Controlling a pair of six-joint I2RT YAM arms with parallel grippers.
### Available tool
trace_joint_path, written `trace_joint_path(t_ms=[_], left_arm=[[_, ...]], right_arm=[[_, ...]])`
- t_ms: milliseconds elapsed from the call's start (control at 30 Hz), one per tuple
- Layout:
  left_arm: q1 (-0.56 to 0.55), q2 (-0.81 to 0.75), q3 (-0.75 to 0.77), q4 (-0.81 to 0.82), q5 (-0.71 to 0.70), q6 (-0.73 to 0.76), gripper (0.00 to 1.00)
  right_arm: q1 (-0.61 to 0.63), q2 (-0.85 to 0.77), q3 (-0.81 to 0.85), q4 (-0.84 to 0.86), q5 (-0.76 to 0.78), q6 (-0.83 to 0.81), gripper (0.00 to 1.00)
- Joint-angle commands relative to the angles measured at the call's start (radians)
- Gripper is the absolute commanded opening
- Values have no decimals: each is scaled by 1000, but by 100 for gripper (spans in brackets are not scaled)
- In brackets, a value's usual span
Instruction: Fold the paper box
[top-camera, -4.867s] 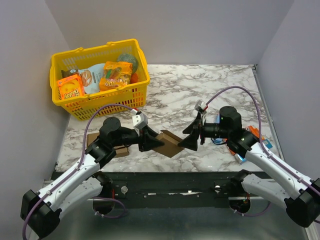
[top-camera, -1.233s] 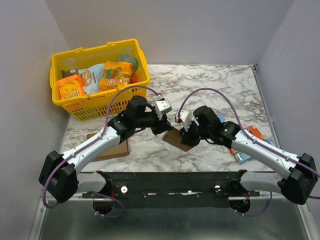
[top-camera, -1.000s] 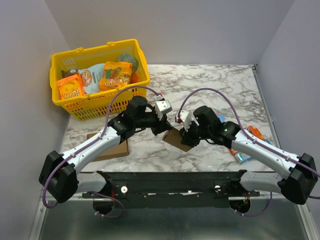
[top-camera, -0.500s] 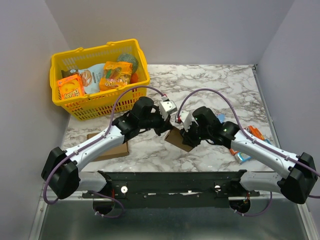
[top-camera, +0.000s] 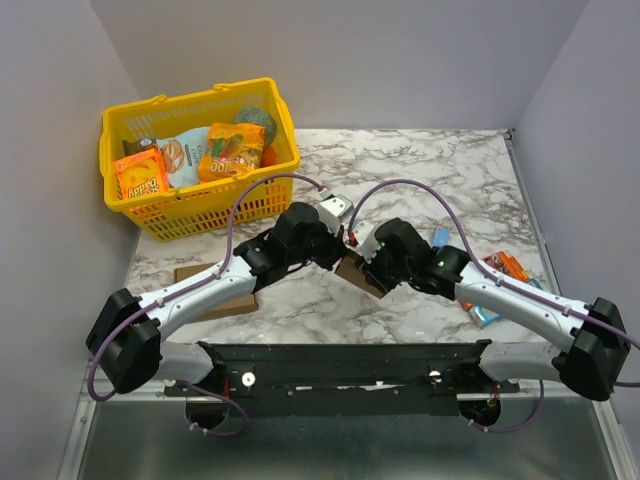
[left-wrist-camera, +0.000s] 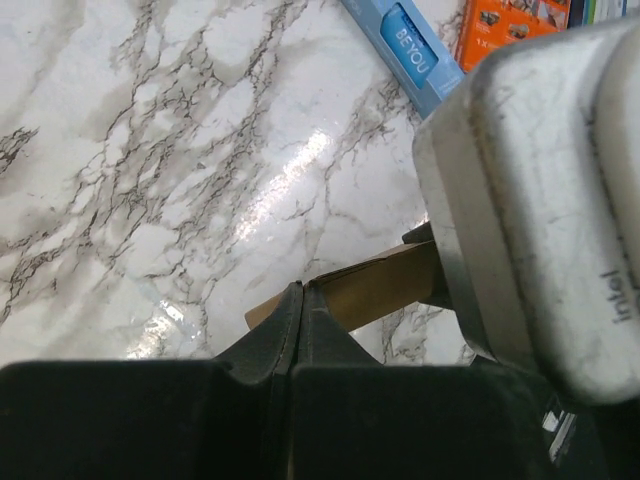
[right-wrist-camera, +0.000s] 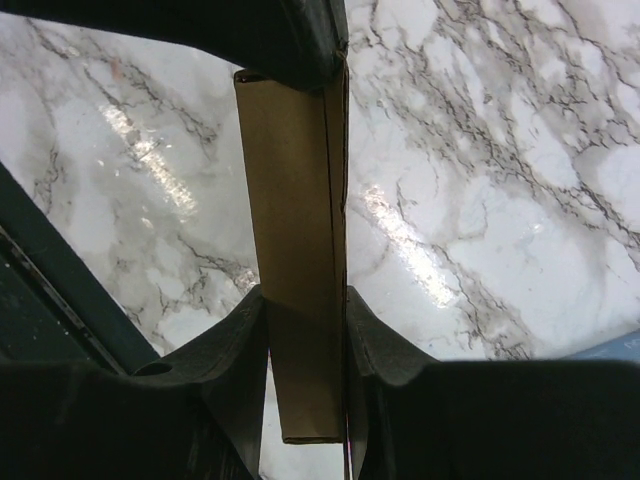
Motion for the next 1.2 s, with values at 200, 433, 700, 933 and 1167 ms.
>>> trace_joint_path(t_ms=[200,433,700,933,1167], left_arm=[[-47,21,-172,218,-90,-128,1],[-52,29,-285,364,-110,-128,1],[-52,52,-380,497,-126,-136,0],[-52,79,-426,572,-156,-117,0],[-52,104,-457,620,-174,-126,0]], right_arm=[[-2,35,-23,176,241,46,29],[-2,52,-61,237,290,54,29],[0,80,-80,279,308,63,29],[0,91,-92,288,302,63,29],[0,94,-97,288,304,77,29]])
